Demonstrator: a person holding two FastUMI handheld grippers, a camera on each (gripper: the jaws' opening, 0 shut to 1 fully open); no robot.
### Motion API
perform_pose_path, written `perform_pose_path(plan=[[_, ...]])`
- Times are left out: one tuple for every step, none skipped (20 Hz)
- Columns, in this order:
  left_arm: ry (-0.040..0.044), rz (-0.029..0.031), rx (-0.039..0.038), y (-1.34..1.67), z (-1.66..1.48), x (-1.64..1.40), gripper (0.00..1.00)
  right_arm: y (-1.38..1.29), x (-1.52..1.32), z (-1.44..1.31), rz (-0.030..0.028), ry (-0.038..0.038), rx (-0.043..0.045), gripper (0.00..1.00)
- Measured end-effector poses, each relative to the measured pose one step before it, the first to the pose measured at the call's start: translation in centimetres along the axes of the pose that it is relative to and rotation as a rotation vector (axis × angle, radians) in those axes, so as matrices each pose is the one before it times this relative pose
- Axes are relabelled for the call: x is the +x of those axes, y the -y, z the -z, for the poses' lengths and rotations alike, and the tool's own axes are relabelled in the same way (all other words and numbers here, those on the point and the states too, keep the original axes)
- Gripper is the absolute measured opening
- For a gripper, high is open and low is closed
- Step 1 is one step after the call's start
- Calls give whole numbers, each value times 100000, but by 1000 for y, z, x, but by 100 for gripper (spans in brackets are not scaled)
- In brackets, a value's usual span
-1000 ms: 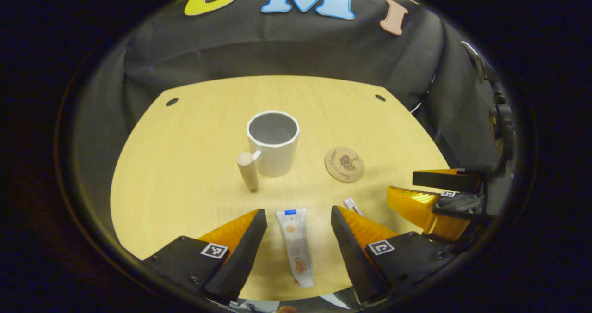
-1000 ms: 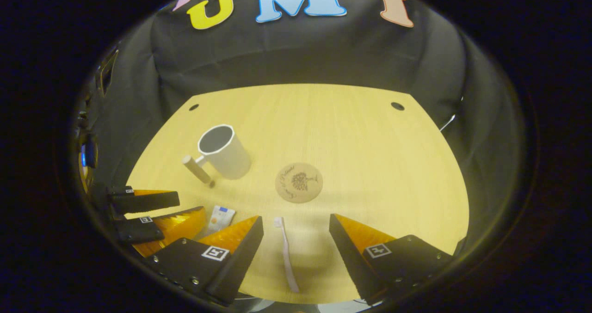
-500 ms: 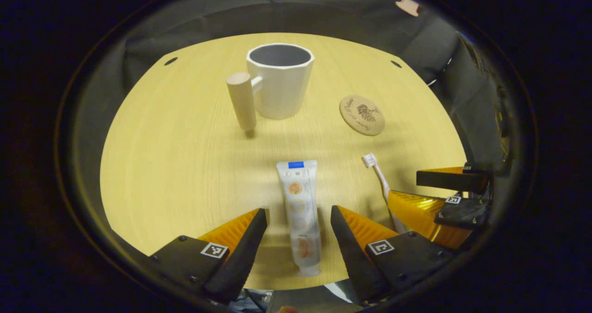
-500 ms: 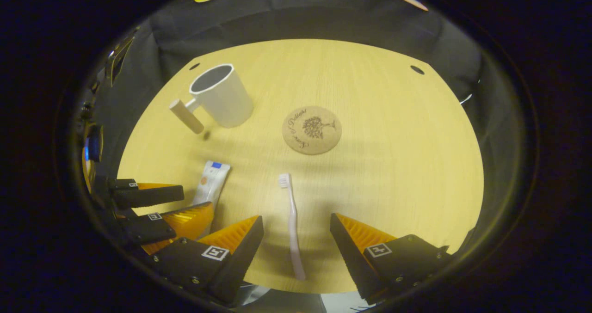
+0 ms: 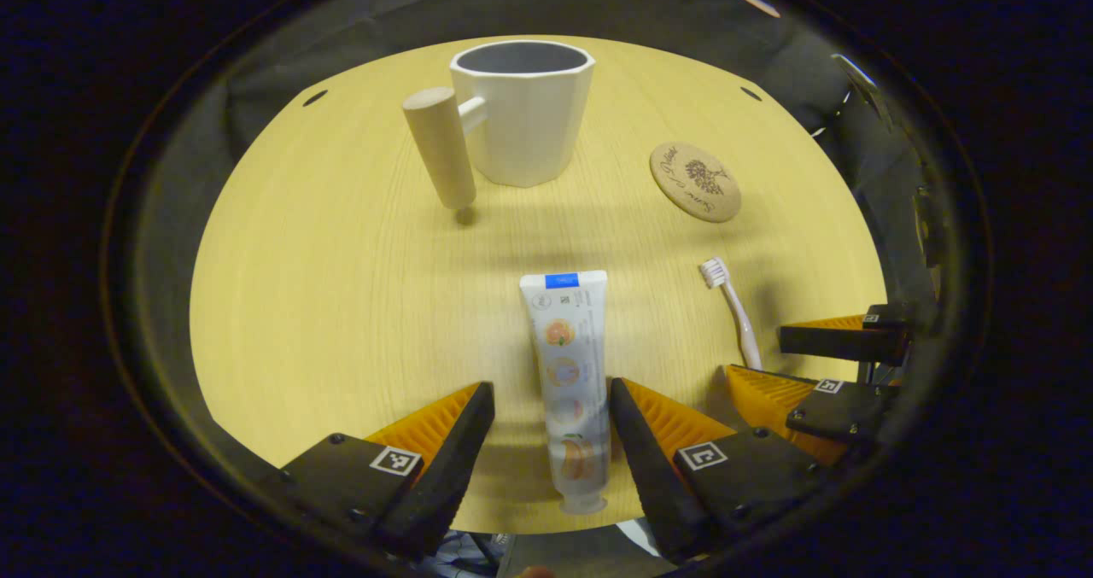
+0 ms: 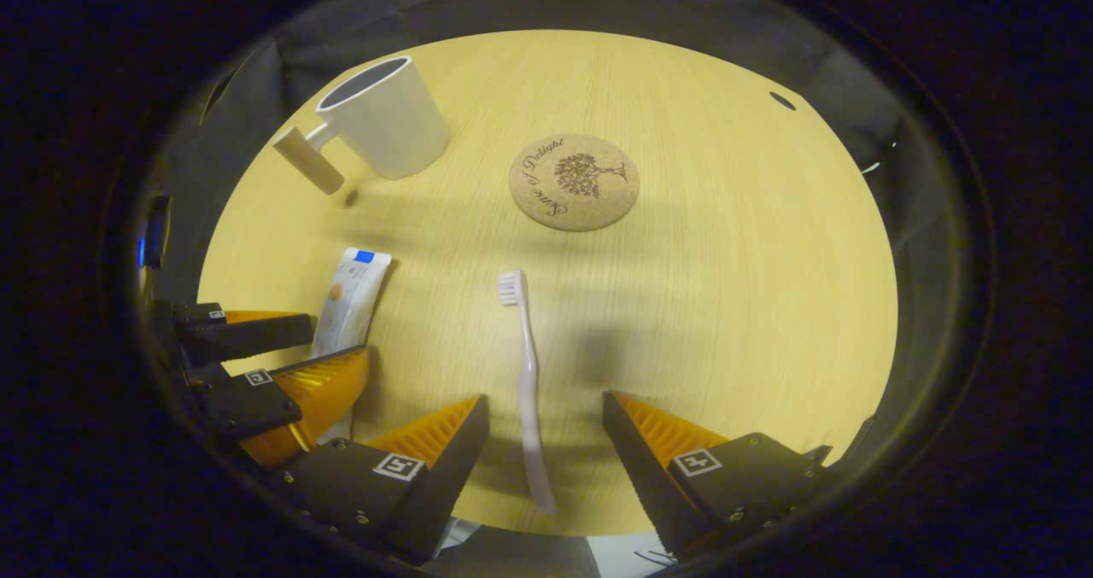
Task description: Put the toothbrush and toothpaste on the desktop into the cup, then pick up the cup and place it on the coaster on the desktop.
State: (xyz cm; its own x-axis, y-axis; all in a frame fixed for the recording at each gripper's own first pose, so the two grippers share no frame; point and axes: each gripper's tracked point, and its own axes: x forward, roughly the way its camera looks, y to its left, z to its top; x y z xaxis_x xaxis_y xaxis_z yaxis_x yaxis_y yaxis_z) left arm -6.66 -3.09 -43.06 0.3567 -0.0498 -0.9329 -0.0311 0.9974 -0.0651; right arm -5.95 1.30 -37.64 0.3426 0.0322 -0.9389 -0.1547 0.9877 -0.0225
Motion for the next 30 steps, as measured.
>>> perform_pose_path(plan=[[-106, -1338, 998, -19, -37, 138, 94, 74, 9, 46, 719, -906, 44, 90], [-449, -1380, 1303, -96, 4, 73, 96, 16, 100, 271, 832, -1584, -811, 90], [173, -306, 1263, 64, -52, 86, 96, 22, -54, 204, 773, -1521, -1187, 91], [-572, 250, 213, 49, -41, 46, 96, -56, 86, 27, 223, -909, 40, 92], [-348, 76, -544, 9, 18, -68, 95, 21, -27, -48, 92, -1220, 1110, 92], [-522, 11, -552, -57, 60, 42, 93, 29, 24, 16, -41, -967, 1054, 93], [-319, -236, 322, -33, -70, -20, 95, 60, 10, -5, 48, -1234, 730, 93], [211, -434, -339, -63, -81, 44, 88, 58, -60, 159, 525, -1534, 584, 92], [548, -546, -844, -93, -236, -8, 80, 250, -175, 340, 769, -2058, 1105, 84], [546, -20, -1260, -43, -128, -90, 75, -161, 175, -79, -218, 11, 736, 76], [-299, -85, -919, -38, 159, 276, 61, 0, -234, -267, -371, 1126, 1112, 60], [552, 184, 439, 94, -128, 20, 60, -167, 118, -107, -896, 901, 2050, 40], [-677, -173, -493, 5, 82, 45, 54, -114, 2, -64, -1157, 381, 1813, 20], [1057, -394, 92, -39, -248, -194, 49, -25, -84, 62, -658, 176, 657, 10], [-1225, -249, -824, 15, 226, -122, 36, 35, 50, 0, -713, -651, -256, 7], [1514, -197, -630, -110, -267, 78, 36, -32, 231, -186, -342, 1104, 764, 7], [-1447, 726, -1765, 115, 248, -49, 25, -30, -321, 84, -517, -780, -128, 2], [3116, 1042, -1874, 328, -816, 529, 26, 150, -16, -19, -62, -455, 0, 2], [-2616, 1541, -3185, -223, 522, -735, 17, -39, 66, -57, -327, 366, 582, 2], [697, 1537, -2325, 85, -322, -145, 17, -68, 68, 123, -553, -348, 535, 2], [-1306, 1603, -1863, 36, -24, -14, 17, -6, -35, 6, -570, -154, 1086, 5], [-261, 813, -1488, -61, -175, -94, 17, -51, 63, 91, -498, -260, 686, 2], [452, 92, -452, -271, -185, 16, 16, 9, 29, -64, -331, 18, 477, 2], [887, -287, 218, -122, -384, -321, 17, 14, -28, 36, -259, -73, 372, 2], [1023, 256, 201, 27, -488, -518, 17, 20, 4, -37, -143, 36, 130, 2], [1122, 717, -180, 189, -504, -575, 17, -39, 46, 37, -97, 30, -41, 2], [1135, 759, -349, 205, -477, -492, 17, 22, -33, -82, -118, 93, 101, 2], [1052, 574, -331, 197, -490, -713, 17, 14, -30, 40, -200, -15, 95, 2], [1392, 533, -227, 223, -609, -850, 17, -15, -32, -53, -330, -10, 348, 2], [1379, 573, 20, 154, -606, -765, 17, 6, 88, 1, -390, 16, 444, 2]])
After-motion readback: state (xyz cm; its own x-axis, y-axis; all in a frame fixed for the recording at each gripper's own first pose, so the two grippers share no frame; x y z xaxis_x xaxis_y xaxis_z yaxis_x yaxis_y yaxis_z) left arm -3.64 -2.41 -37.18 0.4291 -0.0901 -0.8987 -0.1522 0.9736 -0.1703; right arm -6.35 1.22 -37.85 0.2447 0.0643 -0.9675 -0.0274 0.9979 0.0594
